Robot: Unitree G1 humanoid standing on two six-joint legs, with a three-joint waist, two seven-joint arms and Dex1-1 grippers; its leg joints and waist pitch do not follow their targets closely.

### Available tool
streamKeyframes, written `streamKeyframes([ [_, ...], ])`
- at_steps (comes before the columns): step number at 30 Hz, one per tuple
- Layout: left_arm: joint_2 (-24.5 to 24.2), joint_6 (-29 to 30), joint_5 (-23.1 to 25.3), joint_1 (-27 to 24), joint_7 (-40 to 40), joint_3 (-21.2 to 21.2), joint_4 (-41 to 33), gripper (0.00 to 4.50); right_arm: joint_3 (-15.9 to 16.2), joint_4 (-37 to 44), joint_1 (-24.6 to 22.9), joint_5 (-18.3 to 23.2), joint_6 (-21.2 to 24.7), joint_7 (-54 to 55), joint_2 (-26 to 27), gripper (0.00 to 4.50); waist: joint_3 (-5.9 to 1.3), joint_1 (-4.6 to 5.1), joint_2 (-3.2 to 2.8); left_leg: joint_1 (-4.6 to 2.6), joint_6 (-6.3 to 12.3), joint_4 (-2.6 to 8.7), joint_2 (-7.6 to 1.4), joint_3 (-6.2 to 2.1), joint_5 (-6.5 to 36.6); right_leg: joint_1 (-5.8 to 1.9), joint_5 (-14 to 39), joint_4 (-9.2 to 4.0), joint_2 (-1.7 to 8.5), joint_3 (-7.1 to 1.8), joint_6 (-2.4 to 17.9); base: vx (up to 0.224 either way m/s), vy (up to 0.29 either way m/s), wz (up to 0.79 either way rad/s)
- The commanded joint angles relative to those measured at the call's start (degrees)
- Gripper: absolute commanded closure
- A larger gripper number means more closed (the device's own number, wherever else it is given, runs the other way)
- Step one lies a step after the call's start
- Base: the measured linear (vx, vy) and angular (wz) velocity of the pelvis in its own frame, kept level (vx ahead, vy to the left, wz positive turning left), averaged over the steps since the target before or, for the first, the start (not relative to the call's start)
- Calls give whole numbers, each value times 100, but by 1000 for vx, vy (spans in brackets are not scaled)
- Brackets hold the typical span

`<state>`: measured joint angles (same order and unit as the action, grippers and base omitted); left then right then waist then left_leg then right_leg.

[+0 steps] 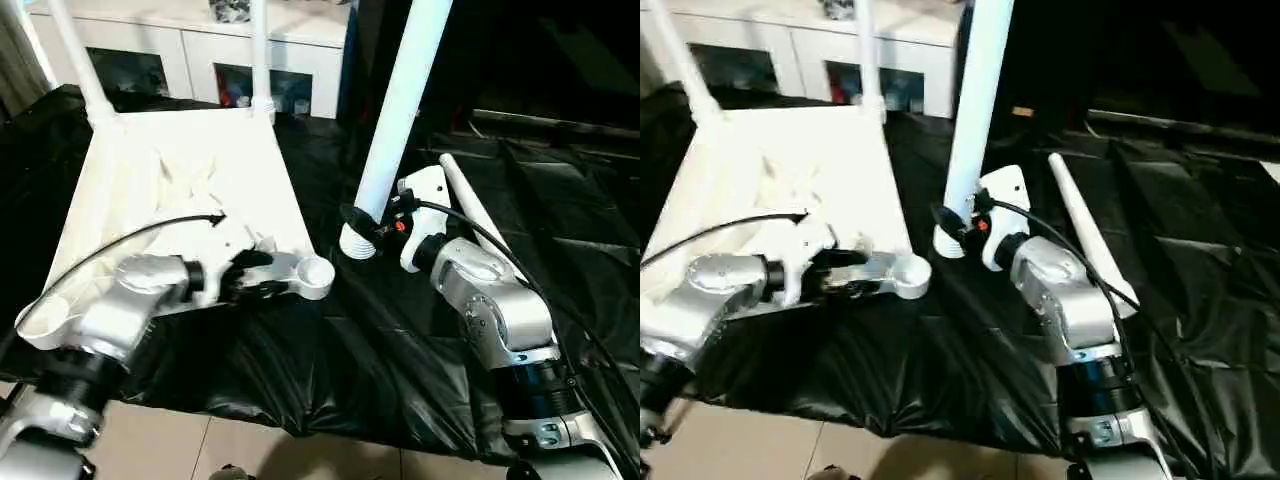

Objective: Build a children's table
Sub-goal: Pick table leg, then insert table leg to table base

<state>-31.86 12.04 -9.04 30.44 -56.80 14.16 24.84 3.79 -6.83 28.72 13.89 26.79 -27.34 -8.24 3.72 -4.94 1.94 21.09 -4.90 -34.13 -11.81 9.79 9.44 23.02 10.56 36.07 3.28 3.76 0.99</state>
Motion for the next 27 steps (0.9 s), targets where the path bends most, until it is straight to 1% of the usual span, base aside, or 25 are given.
streamKeyframes([
  [1, -12, -295, 168, 214, -195, -31, 488, 155, 36, 2, 67, -18, -68, 13, 0, 263, -424, 23, -170, -113, -354, 414, -95, -40, 1471, -248, 1315, -459, 407, -301, 828, 0, 0, 0],
  [2, -12, -295, 168, 214, -195, -31, 488, 155, 36, 2, 67, -18, -68, 13, 0, 263, -428, 15, -147, -120, -340, 415, -83, -37, 1474, -250, 1327, -480, 395, -300, 817, 0, 0, 0],
  [3, 14, -473, 229, 376, -309, -37, 908, 183, 33, 47, 65, -17, -27, 21, 7, 263, -426, -3, -181, -119, -344, 416, -91, -42, 1439, -253, 1270, -466, 418, -309, 853, 0, 0, 0],
  [4, 14, -517, 241, 410, -327, -24, 974, 190, 28, 56, 62, -15, -22, 17, 4, 263, -428, -3, -174, -127, -352, 413, -89, -33, 1460, -249, 1277, -468, 413, -310, 837, 0, 0, 0],
  [5, 14, -545, 249, 431, -339, -16, 1016, 190, 24, 62, 59, -14, -19, 14, 2, 263, -433, -8, -163, -115, -369, 419, -101, -45, 1447, -272, 1246, -450, 430, -311, 853, 0, 0, 0],
  [6, -7, -559, 234, 489, -453, 19, 1122, 194, 31, 75, 44, -19, -13, 0, -18, 263, -431, -6, -212, -123, -396, 426, -111, -51, 1500, -260, 1233, -455, 434, -308, 878, 0, 0, 0],
  [7, -7, -559, 234, 489, -453, 19, 1122, 194, 31, 75, 44, -19, -13, 0, -18, 263, -433, -2, -197, -120, -398, 424, -112, -53, 1507, -265, 1203, -449, 434, -308, 899, 0, 0, 0],
  [8, -18, -553, 232, 541, -560, 43, 1221, 208, 51, 82, 26, -25, -6, -18, -40, 263, -436, -14, -298, -125, -429, 416, -107, -66, 1548, -264, 1175, -428, 439, -307, 928, 0, 0, 0],
  [9, -16, -556, 229, 582, -663, 59, 1301, 230, 76, 97, 9, -51, -7, -36, -64, 263, -435, -2, -290, -125, -420, 411, -93, -59, 1592, -273, 1118, -444, 425, -307, 972, 0, 0, 0],
  [11, -5, -549, 237, 644, -784, 83, 1410, 232, 94, 126, -13, -61, 2, -66, -85, 263, -433, -6, -273, -129, -396, 407, -90, -51, 1616, -278, 1209, -460, 427, -307, 985, 0, 0, 0],
  [12, -3, -561, 241, 659, -809, 86, 1436, 234, 99, 131, -14, -65, 3, -69, -89, 263, -426, -12, -287, -120, -386, 402, -93, -52, 1613, -283, 1260, -456, 437, -311, 1001, 0, 0, 0],
  [13, 0, -577, 248, 679, -846, 92, 1475, 240, 107, 138, -16, -71, 5, -74, -96, 263, -417, -10, -281, -121, -374, 406, -90, -50, 1624, -278, 1343, -476, 435, -308, 988, 0, 0, 0],
  [14, 15, -613, 259, 725, -894, 87, 1559, 259, 116, 140, -13, -75, 7, -80, -101, 263, -421, -9, -308, -116, -379, 407, -95, -61, 1623, -286, 1404, -468, 442, -306, 979, 0, 0, 0],
  [15, 36, -656, 269, 769, -965, 73, 1659, 259, 123, 143, -11, -71, 10, -80, -105, 263, -420, -5, -302, -125, -371, 401, -88, -53, 1636, -277, 1464, -492, 435, -305, 952, 0, 0, 0],
  [16, 55, -696, 297, 826, -989, 61, 1770, 270, 130, 136, 2, -71, 7, -78, -108, 263, -424, -8, -328, -122, -380, 404, -94, -64, 1631, -282, 1440, -480, 440, -305, 965, 0, 0, 0],
  [17, 59, -715, 312, 847, -1005, 61, 1814, 273, 133, 135, 8, -71, 7, -78, -108, 263, -426, -3, -339, -125, -389, 407, -99, -66, 1652, -278, 1395, -474, 432, -302, 975, 0, 0, 0],
  [18, 73, -812, 399, 959, -1068, 73, 2037, 277, 154, 114, 56, -82, -8, -87, -118, 263, -423, 6, -321, -117, -372, 405, -84, -60, 1645, -286, 1377, -490, 423, -300, 968, 0, 0, 0],
  [19, 74, -819, 404, 967, -1072, 73, 2052, 287, 156, 111, 60, -84, -11, -89, -120, 263, -427, -2, -343, -125, -378, 403, -86, -65, 1652, -284, 1375, -481, 427, -300, 973, 0, 0, 0],
  [20, 77, -833, 438, 1007, -1142, 99, 2138, 300, 172, 109, 79, -96, -16, -100, -128, 263, -426, 8, -332, -121, -377, 408, -95, -67, 1646, -288, 1327, -477, 428, -301, 990, 0, 0, 0],
  [21, 80, -828, 452, 1026, -1186, 117, 2175, 300, 177, 105, 90, -98, -17, -107, -133, 263, -431, 4, -339, -122, -368, 404, -97, -66, 1631, -289, 1281, -472, 432, -303, 1014, 0, 0, 0],
  [27, 94, -1018, 651, 1132, -1255, 217, 2471, 365, 178, 83, 125, -108, -29, -139, -147, 263, -434, -1, -349, -110, -330, 402, -101, -65, 1579, -298, 1214, -461, 438, -301, 1071, 0, 0, 0],
])
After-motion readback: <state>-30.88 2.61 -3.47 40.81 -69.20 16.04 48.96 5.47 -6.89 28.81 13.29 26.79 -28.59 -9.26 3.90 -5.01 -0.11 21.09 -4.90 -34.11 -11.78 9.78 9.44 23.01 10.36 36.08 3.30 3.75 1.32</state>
